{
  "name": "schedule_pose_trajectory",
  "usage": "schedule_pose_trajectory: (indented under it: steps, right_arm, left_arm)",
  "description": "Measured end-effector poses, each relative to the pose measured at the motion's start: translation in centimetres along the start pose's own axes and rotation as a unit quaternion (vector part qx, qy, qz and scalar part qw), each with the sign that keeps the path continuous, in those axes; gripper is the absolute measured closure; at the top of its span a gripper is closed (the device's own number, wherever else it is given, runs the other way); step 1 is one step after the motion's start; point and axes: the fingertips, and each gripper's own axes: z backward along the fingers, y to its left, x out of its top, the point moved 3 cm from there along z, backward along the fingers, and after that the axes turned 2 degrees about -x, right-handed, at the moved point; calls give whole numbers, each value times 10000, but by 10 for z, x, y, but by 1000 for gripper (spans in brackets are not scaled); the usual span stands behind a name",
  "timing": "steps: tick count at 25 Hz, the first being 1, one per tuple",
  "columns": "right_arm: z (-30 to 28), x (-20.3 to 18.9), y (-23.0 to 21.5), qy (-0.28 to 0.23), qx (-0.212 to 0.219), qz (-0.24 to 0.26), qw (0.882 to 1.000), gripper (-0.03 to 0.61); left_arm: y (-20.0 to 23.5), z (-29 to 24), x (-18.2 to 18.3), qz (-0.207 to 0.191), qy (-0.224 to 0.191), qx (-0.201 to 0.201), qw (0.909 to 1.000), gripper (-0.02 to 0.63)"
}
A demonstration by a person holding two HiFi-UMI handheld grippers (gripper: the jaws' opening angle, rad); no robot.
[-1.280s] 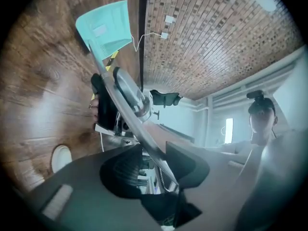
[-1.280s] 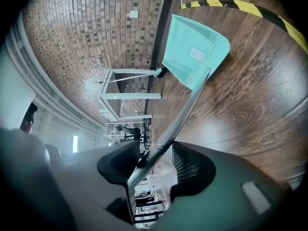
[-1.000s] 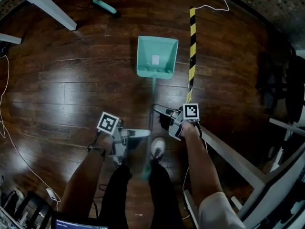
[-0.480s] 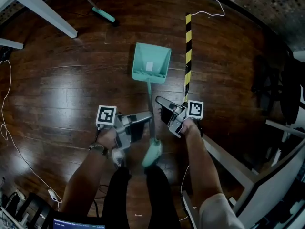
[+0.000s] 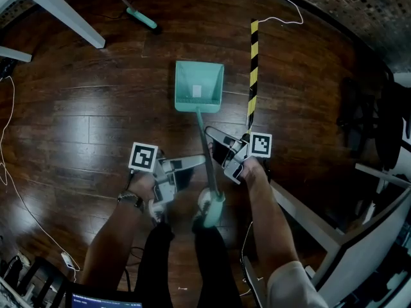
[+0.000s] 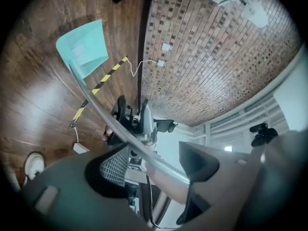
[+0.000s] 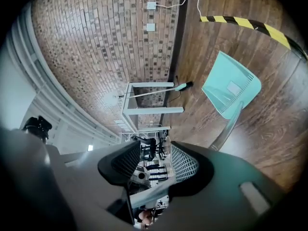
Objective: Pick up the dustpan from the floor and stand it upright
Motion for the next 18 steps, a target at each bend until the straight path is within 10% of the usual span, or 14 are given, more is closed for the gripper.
schedule_pose_trajectory:
  steps: [7, 10, 13, 16, 18]
  right_arm:
    - [-6, 13, 21, -773, 649, -111, 9948, 368]
    - [15, 12, -4, -1639, 142, 30, 9864, 386]
    - [38, -91, -90, -973, -1042, -420, 9889, 506]
    - [4, -161, -86, -451, -23, -1005, 9939, 543]
    - [-8, -160, -75, -374, 384, -1018, 9934, 537]
  left_arm:
    - [-27, 21, 16, -486, -425, -385, 9972, 420]
    - [6, 55, 29, -1136, -763, 687, 9882, 479]
    - [95, 89, -11, -1274, 73, 2114, 9690, 615]
    - [109, 66, -55, -434, 366, 1369, 9890, 614]
    - [103, 60, -58, -622, 408, 1113, 9910, 614]
